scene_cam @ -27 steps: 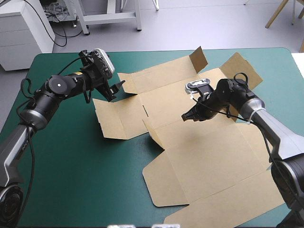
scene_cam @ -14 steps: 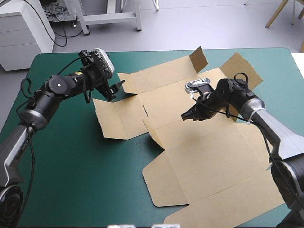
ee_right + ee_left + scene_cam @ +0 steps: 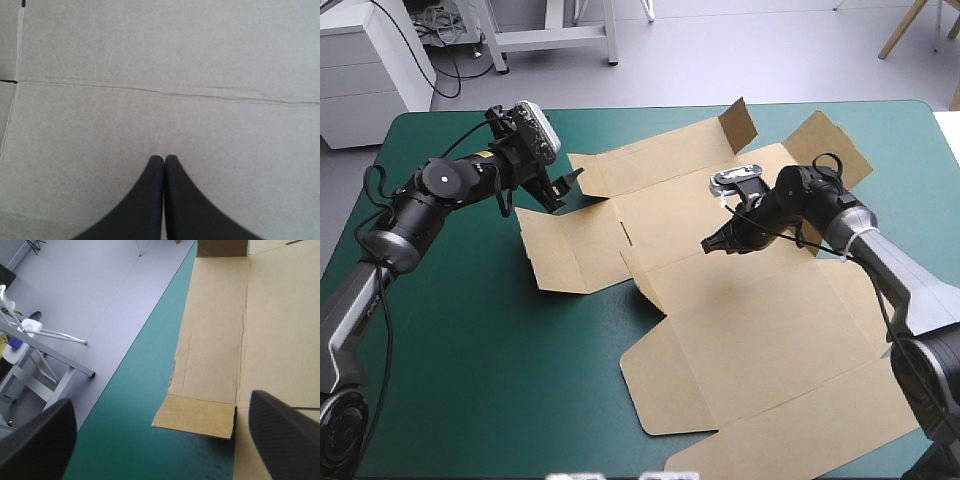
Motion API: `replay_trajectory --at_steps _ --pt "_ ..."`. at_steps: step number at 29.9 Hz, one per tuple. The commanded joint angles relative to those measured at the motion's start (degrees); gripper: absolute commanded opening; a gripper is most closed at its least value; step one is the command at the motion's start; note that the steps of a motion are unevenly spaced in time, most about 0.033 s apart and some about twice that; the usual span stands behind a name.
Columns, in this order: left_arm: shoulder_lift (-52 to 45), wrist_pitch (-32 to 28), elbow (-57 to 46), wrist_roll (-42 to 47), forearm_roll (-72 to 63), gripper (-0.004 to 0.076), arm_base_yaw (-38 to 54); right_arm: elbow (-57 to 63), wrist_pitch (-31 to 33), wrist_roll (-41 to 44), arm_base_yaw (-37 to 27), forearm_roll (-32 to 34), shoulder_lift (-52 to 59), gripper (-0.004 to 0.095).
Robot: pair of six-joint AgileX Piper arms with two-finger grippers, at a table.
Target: Fold the box
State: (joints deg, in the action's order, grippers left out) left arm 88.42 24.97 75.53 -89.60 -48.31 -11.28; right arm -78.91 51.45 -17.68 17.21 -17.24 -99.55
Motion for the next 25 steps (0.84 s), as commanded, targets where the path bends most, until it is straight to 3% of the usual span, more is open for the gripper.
replay_trajectory --at_steps 1,14,18,20,22,25 --pt "-2.34 -2.36 2.01 0.69 -2.26 0.0656 -0.48 -1.88 -1.61 -0.17 -0.29 -1.06 2.54 -0.0020" --pt "-2.34 -2.36 2.01 0.69 -2.26 0.0648 -0.48 -1.88 -1.77 -0.17 -0.29 -1.06 2.54 -0.0019" --pt "-2.34 -2.36 2.01 0.69 -2.26 0.0602 -0.48 -1.88 -1.77 -0.17 -0.29 -1.06 2.54 -0.0018" --pt "-2.34 -2.36 2.01 0.69 -2.26 0.0540 -0.48 -1.88 -1.77 -0.17 -0.29 -1.06 2.54 -0.0017" --pt "-2.34 -1.93 2.01 0.97 -2.26 0.0417 -0.48 -1.88 -1.88 -0.17 -0.29 -1.06 2.54 -0.0018" --pt "-2.34 -0.58 2.01 1.34 -2.26 0.0104 -0.48 -1.88 -2.25 -0.17 -0.29 -1.06 2.54 -0.0018"
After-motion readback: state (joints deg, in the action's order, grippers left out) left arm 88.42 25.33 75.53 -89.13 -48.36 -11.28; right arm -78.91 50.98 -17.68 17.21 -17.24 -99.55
